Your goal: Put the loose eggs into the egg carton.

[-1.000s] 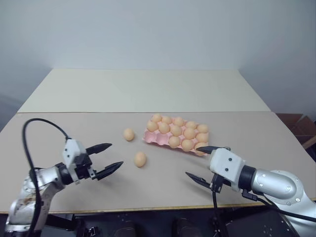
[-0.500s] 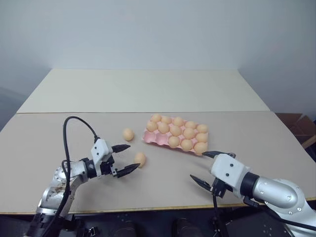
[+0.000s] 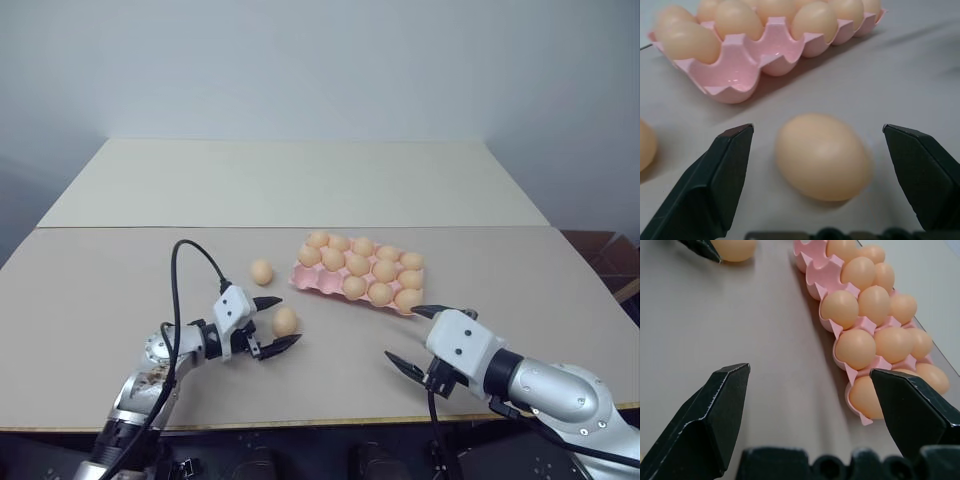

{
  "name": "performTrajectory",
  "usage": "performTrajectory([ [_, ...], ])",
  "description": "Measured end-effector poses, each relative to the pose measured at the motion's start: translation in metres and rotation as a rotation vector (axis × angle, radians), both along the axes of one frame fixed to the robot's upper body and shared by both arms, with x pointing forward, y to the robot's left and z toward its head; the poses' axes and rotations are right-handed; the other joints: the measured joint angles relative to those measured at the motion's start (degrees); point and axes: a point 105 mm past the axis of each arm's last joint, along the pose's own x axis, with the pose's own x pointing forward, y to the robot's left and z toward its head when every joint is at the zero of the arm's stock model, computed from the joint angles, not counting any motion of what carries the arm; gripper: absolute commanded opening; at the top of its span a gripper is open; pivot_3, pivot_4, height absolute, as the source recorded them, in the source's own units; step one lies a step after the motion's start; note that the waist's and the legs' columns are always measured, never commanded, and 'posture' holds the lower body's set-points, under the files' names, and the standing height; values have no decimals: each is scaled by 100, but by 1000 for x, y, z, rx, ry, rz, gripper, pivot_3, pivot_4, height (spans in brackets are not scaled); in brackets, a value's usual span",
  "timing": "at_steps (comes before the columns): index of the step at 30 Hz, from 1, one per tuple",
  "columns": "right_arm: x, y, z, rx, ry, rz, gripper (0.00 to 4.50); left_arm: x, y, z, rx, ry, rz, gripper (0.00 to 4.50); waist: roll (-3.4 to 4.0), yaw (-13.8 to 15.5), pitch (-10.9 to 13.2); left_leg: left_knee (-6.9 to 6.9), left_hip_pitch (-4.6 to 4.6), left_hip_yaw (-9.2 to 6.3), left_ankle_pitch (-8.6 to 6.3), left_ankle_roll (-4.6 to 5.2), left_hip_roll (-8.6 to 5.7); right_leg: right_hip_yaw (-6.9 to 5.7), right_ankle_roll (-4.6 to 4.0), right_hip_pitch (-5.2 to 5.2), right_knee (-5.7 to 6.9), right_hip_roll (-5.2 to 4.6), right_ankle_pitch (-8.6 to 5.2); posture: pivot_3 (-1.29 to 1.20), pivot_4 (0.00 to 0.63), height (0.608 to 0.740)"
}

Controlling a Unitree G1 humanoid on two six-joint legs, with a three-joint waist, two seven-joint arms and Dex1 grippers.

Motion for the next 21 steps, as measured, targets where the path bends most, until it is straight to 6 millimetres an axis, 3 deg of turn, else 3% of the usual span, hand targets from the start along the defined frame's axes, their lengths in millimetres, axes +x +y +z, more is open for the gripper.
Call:
performTrajectory([
  [2, 0, 0, 0, -1, 1, -2, 4500, 3, -2, -2, 1, 0, 11, 3901, -1, -1, 0, 0, 0, -2, 0, 0, 0, -1, 0, 0, 1, 1, 0, 0, 150, 740],
  [7, 1, -1, -1, -2, 2, -5, 4500, 7, -3, 0, 10, -10, 15, 2363, -1, -8, 0, 0, 0, -2, 0, 0, 0, 0, 1, 0, -1, 1, 0, 0, 150, 740],
  [17, 4, -5, -2, -19, 1, -20, 4500, 3, -2, 1, 6, -31, 20, 2278, -1, -10, 0, 0, -2, -3, 0, 0, 0, -1, 2, -1, -2, 0, 1, 0, 150, 740],
  [21, 5, -6, -3, -22, -3, -27, 4500, 10, -5, 25, -54, -100, 60, 2278, -1, 14, 1, 0, -3, -5, 0, 0, -2, -2, 5, 1, -1, -2, 2, 0, 150, 740],
])
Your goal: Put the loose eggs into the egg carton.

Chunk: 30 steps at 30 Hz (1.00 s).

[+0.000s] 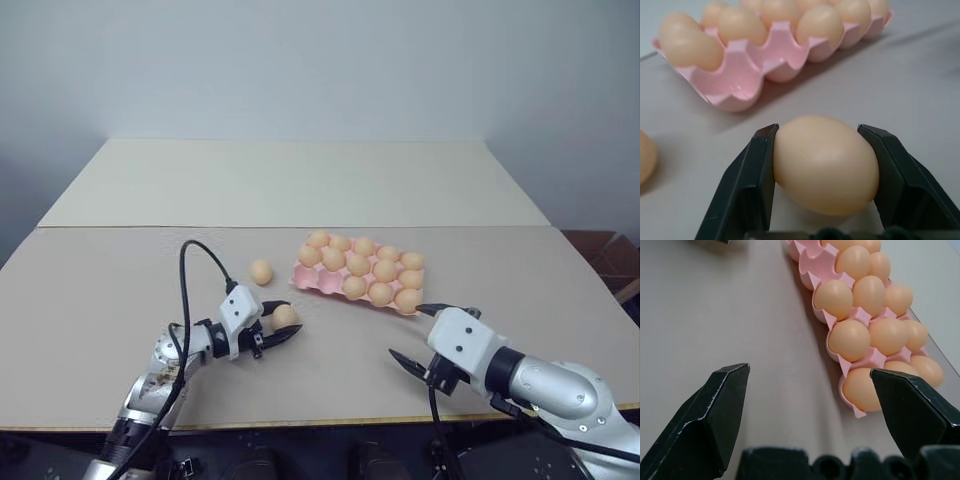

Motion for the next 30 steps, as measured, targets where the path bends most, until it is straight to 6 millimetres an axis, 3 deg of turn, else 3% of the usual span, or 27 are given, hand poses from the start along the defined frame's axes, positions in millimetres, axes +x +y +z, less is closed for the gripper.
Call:
performTrajectory([
  [5, 3, 3, -1, 11, -11, 2, 4500, 21, -18, 44, -139, -79, 9, 2278, -3, -2, -1, 10, -2, -4, 2, 3, -13, 3, 14, 8, -1, -5, 9, 0, 150, 740],
  [7, 4, 5, -1, 10, -20, 4, 4500, 28, -24, 50, -149, -92, -4, 2278, -3, -16, -1, 10, -2, -5, 2, 3, -15, 5, 44, 8, -5, -4, 26, 0, 150, 740],
  [15, 2, 2, -6, 10, -17, -30, 4500, 47, -42, 26, -129, -27, -38, 2278, -4, -10, -1, 10, -17, -16, 1, 4, -17, -2, 47, 2, -11, -4, 28, 0, 150, 740],
  [26, -3, 0, -6, 7, -23, -53, 4500, 58, -63, 24, -110, -66, -105, 2278, -4, -8, -1, 13, -23, -22, 2, 4, -21, -5, 50, 3, -13, -6, 30, 0, 150, 740],
  [30, -2, -3, -3, 4, -36, -65, 4500, 63, -72, 21, -109, -88, -103, 3553, -4, -8, -1, 19, -31, -26, 2, 5, -22, -8, 52, 2, -14, -7, 31, 0, 150, 740],
])
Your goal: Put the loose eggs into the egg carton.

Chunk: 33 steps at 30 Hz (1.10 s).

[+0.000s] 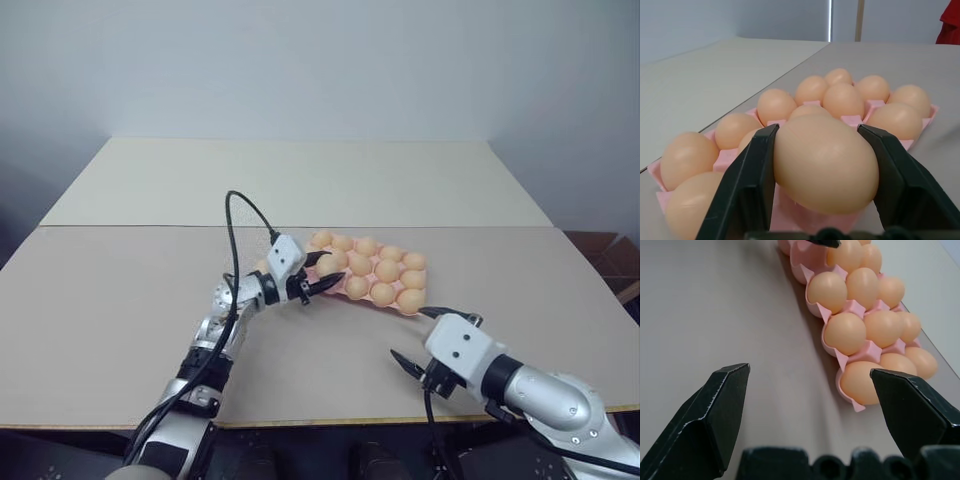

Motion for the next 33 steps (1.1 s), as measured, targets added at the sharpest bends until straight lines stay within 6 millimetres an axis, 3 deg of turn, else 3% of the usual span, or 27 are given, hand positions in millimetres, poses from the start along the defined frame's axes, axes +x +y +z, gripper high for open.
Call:
performTrajectory([
  [3, 0, 0, 0, -1, 0, 1, 4500, 4, -2, -1, 12, -8, 7, 4468, 0, -1, 0, 1, -3, -3, 0, 0, 0, -2, 1, -1, -1, 0, 1, 0, 150, 740],
  [10, -1, -2, 2, -8, -5, -1, 4500, 6, 1, 0, 1, -28, 27, 4468, 0, -1, 0, 3, -4, -6, 0, 0, 0, -5, 2, -1, 0, 0, 1, 0, 150, 740],
  [13, -2, -4, 2, -11, 0, -11, 4500, 4, 11, 17, -34, -68, 29, 4468, 0, -17, 0, 3, -6, -8, 0, 0, 1, -4, 2, -3, 0, 0, 1, 0, 150, 740],
  [18, -5, -6, 10, -4, 1, 10, 4500, -5, 50, 44, -76, -95, 86, 4468, 0, -62, 0, 3, -1, -10, 0, 0, 2, -3, 3, -2, 4, 2, 1, 0, 150, 740],
  [21, -8, -8, 17, -21, 6, 56, 4500, -15, 93, 39, 46, -76, 175, 4468, 1, -122, 0, 3, 4, -10, 0, 0, 4, -4, 2, -2, 8, 2, 1, 0, 150, 740],
  [25, -9, -6, 22, -20, 1, 91, 4500, -27, 129, 34, 133, -41, 288, 4468, 0, -102, 0, 4, 5, -10, 0, 0, 4, -6, 2, 0, 7, -3, 0, 0, 150, 740],
  [29, -11, -2, 22, -36, 5, 131, 4500, -52, 153, 31, 146, 17, 351, 4468, 0, -98, 0, 4, -1, -7, -1, -1, 5, -5, 2, -6, 1, -4, -1, 0, 150, 740],
  [33, -11, -1, 22, -39, 12, 161, 4500, -65, 161, 27, 164, 51, 373, 4468, 0, -32, 0, 4, 3, -7, 0, -1, 5, -8, -33, -4, 3, -4, -21, 0, 150, 740],
])
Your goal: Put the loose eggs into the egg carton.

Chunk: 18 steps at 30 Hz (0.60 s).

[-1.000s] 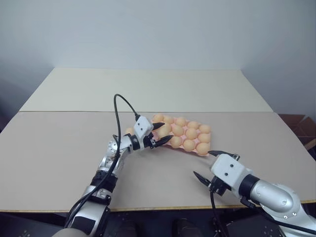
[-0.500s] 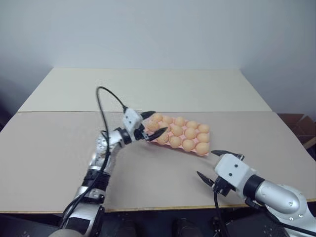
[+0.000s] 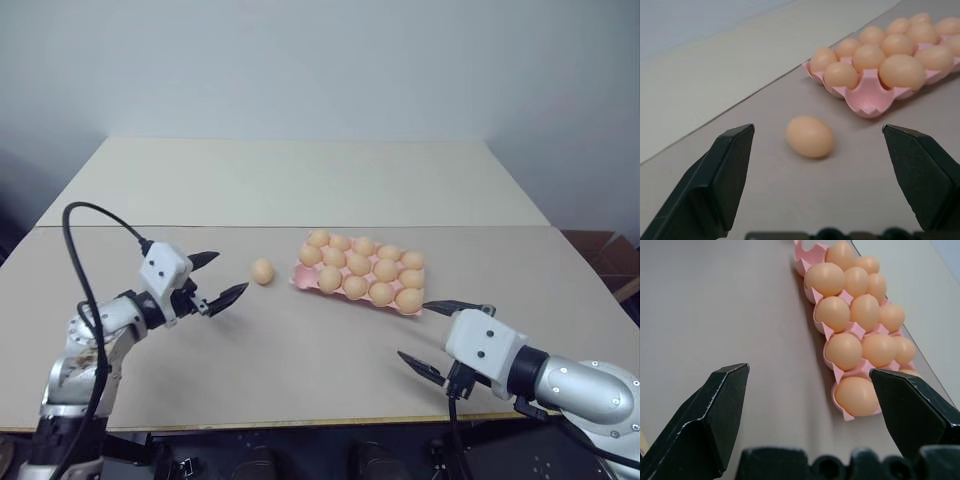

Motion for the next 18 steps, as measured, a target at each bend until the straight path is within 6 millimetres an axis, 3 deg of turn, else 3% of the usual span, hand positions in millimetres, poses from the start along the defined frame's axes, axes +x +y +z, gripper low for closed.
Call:
performTrajectory([
  [12, 0, -1, -2, -4, 14, 16, 4500, 11, -5, -1, -82, 15, 29, 4468, 0, 36, 0, 0, -3, 3, 0, 0, 0, 2, -1, 0, 1, 1, 0, 0, 150, 740],
  [18, 2, 1, -1, 0, 2, 15, 4500, 43, -26, -18, -162, 68, 57, 4468, -3, 47, -1, 19, -5, 0, 1, 1, -4, 2, 3, 7, 6, 0, 4, 0, 150, 740],
])
